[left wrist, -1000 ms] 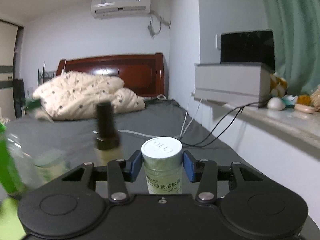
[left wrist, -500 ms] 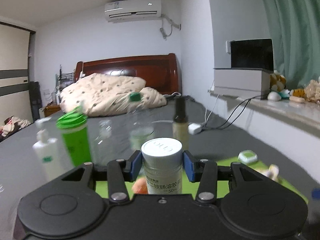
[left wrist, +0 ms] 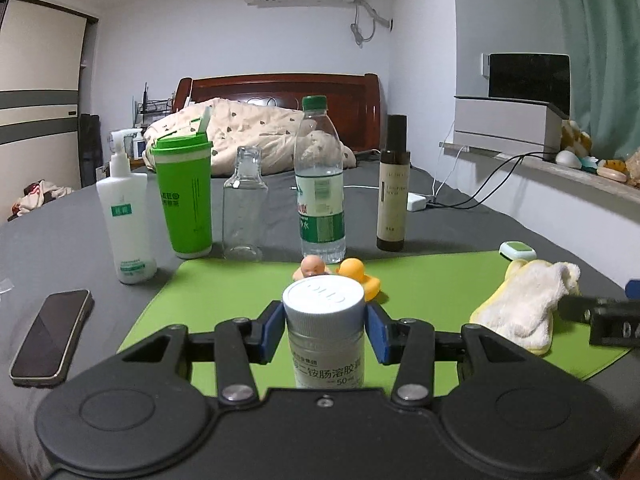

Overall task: Clean container
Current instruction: 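Hold the white jar up with the left gripper while the right gripper grasps the white towel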

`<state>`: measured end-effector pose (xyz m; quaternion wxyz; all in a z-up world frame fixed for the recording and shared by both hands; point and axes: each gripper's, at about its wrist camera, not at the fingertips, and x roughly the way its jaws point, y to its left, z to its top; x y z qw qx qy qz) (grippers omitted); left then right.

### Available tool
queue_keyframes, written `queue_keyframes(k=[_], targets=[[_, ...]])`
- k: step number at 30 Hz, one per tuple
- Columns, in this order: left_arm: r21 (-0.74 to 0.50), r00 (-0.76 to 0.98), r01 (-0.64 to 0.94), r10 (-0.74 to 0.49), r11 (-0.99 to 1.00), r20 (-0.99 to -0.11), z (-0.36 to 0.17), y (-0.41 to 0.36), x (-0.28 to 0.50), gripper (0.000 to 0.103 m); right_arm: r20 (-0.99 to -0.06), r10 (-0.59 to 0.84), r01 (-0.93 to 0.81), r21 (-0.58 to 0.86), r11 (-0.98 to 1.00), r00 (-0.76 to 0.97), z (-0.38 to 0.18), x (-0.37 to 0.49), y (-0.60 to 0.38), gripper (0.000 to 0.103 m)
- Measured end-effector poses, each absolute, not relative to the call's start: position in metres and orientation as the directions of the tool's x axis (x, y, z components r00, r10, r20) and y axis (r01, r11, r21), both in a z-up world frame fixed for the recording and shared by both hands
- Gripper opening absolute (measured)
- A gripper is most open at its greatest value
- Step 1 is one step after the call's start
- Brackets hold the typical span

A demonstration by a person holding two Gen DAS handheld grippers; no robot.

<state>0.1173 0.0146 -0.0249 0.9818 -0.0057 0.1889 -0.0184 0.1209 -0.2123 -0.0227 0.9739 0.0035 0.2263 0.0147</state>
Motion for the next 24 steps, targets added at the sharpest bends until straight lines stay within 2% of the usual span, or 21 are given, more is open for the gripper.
queue_keyframes(k=[10, 20, 21, 22, 24], targets=[[-0.017, 0.93, 0.062, -0.064, 0.998, -0.362, -0.032, 0.012, 0.108, 0.043, -0.438, 0.021, -0.046, -0.047, 0.998, 0.899, -0.028, 0.159, -0.21, 0.101], [-0.002, 0.922, 0.115, -0.107, 0.993, -0.372, -0.032, 0.016, 0.11, 0.043, -0.518, 0.082, -0.143, -0.079, 0.987, 0.851, -0.044, 0.201, -0.212, 0.1], [0.0, 0.92, 0.125, -0.116, 0.992, -0.374, -0.032, 0.017, 0.11, 0.043, -0.526, 0.089, -0.151, -0.076, 0.986, 0.846, -0.045, 0.203, -0.213, 0.098], [0.002, 0.918, 0.136, -0.125, 0.991, -0.376, -0.032, 0.018, 0.11, 0.043, -0.537, 0.097, -0.16, -0.072, 0.985, 0.838, -0.046, 0.206, -0.215, 0.085], [0.002, 0.915, 0.155, -0.143, 0.988, -0.378, -0.032, 0.021, 0.111, 0.043, -0.559, 0.11, -0.177, -0.067, 0.982, 0.822, -0.047, 0.211, -0.218, 0.071]])
